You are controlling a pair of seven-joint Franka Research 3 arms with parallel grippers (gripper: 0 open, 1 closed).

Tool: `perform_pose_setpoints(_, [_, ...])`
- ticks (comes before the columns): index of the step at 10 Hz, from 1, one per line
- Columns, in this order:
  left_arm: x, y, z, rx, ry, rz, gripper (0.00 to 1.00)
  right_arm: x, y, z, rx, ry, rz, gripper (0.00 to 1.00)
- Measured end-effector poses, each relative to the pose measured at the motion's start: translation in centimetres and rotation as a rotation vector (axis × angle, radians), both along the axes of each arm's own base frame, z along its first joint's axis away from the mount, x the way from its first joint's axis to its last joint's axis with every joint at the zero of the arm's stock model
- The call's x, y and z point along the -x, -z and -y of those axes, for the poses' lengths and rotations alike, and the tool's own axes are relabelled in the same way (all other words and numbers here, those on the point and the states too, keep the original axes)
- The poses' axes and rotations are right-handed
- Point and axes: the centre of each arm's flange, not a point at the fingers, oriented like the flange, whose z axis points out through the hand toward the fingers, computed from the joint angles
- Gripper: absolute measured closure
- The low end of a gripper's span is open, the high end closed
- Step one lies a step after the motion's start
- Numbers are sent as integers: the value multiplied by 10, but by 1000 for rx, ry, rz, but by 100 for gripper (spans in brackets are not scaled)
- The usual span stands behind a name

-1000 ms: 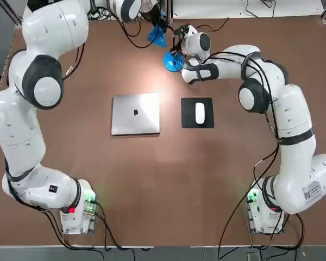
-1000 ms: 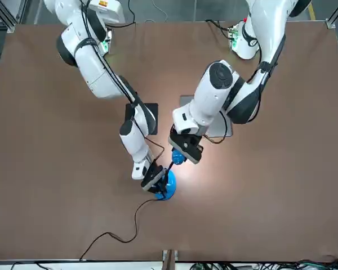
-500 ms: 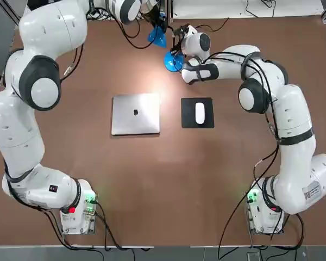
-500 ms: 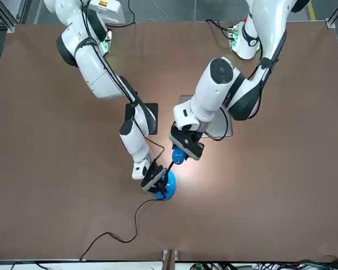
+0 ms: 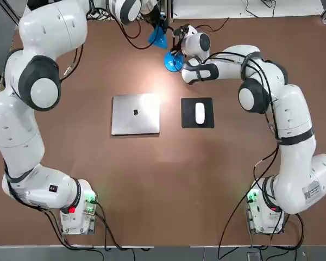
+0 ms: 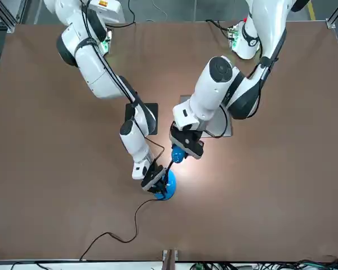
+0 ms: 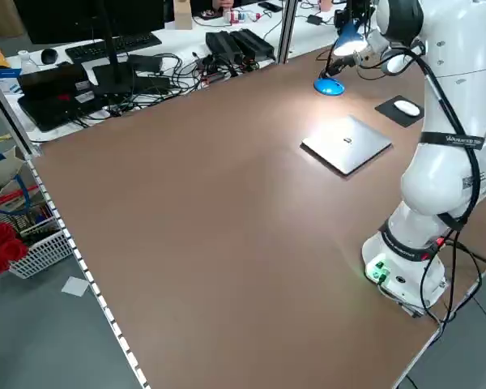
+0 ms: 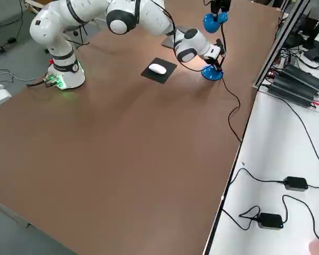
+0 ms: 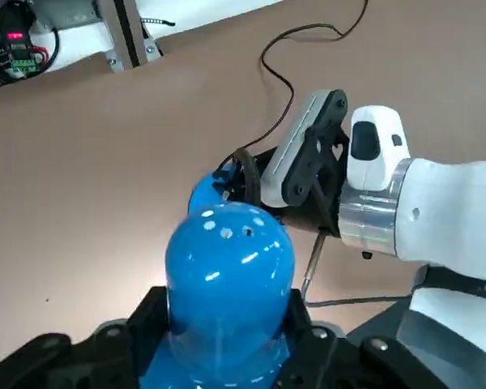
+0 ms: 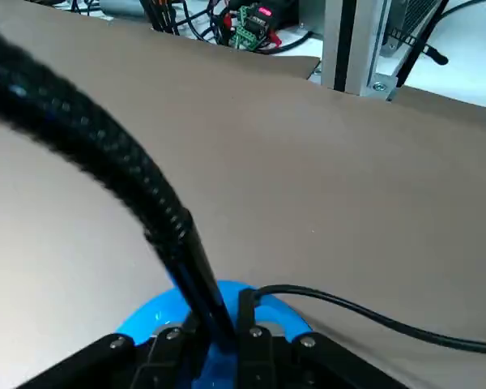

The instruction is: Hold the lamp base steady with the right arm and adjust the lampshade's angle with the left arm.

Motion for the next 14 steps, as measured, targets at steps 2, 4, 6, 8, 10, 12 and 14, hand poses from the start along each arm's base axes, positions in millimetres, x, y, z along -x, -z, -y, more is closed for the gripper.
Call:
perform_pose_setpoints(2, [0, 0, 0, 2, -8, -3, 34, 0, 0, 0, 0, 0, 0, 82])
perform_pose_setpoints(4, [1, 1, 1, 9, -36, -16, 35, 0, 0, 0, 0, 0, 0, 82])
perform_pose_setpoints(6, [1, 1, 1, 17, -65, -26, 35, 0, 0, 0, 0, 0, 0, 82])
perform_pose_setpoints(8, [1, 1, 2, 24, -79, -27, 33, 0, 0, 0, 0, 0, 1, 82])
perform_pose_setpoints(10, [2, -2, 1, 27, -80, -26, 9, -1, 0, 1, 1, 1, 2, 82])
perform_pose_setpoints(12, [3, -12, 0, 39, -80, -21, 0, -1, 0, 1, 1, 2, 2, 82])
perform_pose_setpoints(14, [4, -48, -13, 47, -96, 24, 0, -1, 0, 1, 1, 2, 2, 82])
